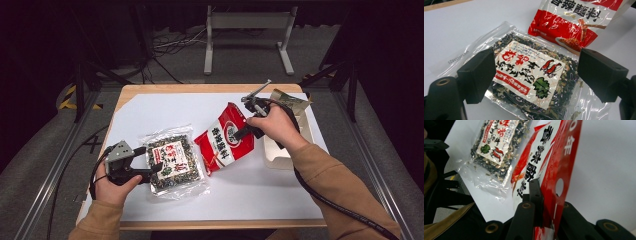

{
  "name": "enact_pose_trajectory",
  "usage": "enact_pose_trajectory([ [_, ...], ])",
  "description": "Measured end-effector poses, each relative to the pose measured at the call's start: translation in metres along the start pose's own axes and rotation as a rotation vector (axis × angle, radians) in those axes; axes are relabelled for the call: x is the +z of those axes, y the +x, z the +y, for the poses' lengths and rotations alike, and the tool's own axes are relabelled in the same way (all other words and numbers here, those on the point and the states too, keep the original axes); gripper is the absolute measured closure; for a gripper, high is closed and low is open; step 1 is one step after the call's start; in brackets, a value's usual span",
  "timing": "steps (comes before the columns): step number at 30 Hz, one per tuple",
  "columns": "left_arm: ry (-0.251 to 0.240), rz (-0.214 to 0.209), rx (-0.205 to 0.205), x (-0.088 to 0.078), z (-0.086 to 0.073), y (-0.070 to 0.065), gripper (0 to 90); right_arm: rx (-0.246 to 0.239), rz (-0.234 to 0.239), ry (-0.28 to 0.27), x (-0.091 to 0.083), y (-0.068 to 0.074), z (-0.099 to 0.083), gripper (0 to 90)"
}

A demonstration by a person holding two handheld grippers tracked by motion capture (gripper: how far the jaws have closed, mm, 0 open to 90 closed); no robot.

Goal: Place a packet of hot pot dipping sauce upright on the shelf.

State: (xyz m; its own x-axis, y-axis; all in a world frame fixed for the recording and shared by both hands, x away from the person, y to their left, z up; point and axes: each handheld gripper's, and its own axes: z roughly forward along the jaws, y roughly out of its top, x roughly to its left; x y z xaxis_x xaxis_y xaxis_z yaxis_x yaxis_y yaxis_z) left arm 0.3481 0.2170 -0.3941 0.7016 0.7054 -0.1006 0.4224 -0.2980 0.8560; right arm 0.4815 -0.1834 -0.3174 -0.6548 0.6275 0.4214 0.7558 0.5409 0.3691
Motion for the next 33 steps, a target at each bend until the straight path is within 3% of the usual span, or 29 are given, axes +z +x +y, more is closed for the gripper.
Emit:
enact_pose_trajectory([
  [14, 0.002, 0.000, 0.000, 0.000, 0.000, 0.000, 15.9, -0.135, 0.060, -0.046, -0.016, 0.032, 0.005, 88.7],
  [21, 0.003, -0.001, 0.004, 0.000, 0.000, 0.000, 15.9, -0.203, 0.009, -0.045, -0.026, 0.038, 0.003, 88.7],
  [33, 0.005, 0.000, 0.005, 0.001, 0.000, 0.000, 15.9, -0.248, -0.057, -0.062, -0.049, 0.043, 0.002, 88.7],
])
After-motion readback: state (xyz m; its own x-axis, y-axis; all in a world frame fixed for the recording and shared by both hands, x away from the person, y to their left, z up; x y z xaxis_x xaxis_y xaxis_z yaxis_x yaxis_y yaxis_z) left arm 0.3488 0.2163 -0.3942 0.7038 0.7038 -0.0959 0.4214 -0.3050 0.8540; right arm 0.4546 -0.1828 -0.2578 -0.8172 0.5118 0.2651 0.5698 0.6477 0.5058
